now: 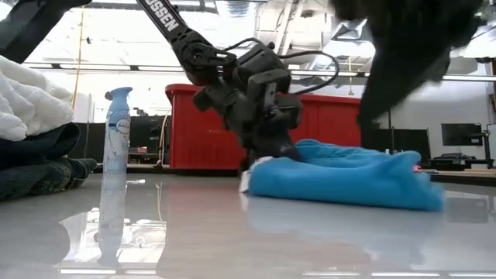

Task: Fold Laundry from Bin
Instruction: Fold the blue shorts from the red bin, then stack the blue shorts on top of the white shirt

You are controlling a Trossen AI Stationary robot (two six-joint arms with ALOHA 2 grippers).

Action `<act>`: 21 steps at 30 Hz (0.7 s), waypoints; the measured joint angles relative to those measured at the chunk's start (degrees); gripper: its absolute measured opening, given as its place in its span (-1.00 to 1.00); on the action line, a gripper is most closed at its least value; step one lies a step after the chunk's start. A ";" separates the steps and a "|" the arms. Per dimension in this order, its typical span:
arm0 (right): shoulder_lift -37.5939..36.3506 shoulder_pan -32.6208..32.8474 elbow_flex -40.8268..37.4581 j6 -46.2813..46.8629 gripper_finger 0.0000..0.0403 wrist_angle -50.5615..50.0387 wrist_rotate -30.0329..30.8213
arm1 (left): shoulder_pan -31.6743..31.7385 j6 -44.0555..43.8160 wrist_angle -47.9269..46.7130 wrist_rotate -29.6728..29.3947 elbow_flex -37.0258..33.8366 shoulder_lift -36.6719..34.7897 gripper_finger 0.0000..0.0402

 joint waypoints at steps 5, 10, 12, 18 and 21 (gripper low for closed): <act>-7.96 2.55 0.19 1.34 -0.91 -3.04 2.94 | 2.25 -3.92 -4.22 0.23 -0.69 -3.78 -0.90; -13.88 5.54 0.23 5.40 -0.91 -6.80 7.20 | 3.36 -6.73 -6.57 2.13 -0.43 -7.80 -0.90; -14.76 6.53 0.23 6.85 -0.91 -8.66 9.16 | 3.29 -7.68 -7.28 1.57 -0.35 -9.29 -0.90; -14.32 8.06 0.23 10.67 -0.91 -12.76 10.32 | 3.31 -12.35 -9.71 0.37 -0.28 -15.10 -0.90; -13.51 8.53 0.23 10.75 -0.91 -12.27 10.41 | 3.34 -13.62 -12.66 -1.05 -0.28 -18.17 -0.90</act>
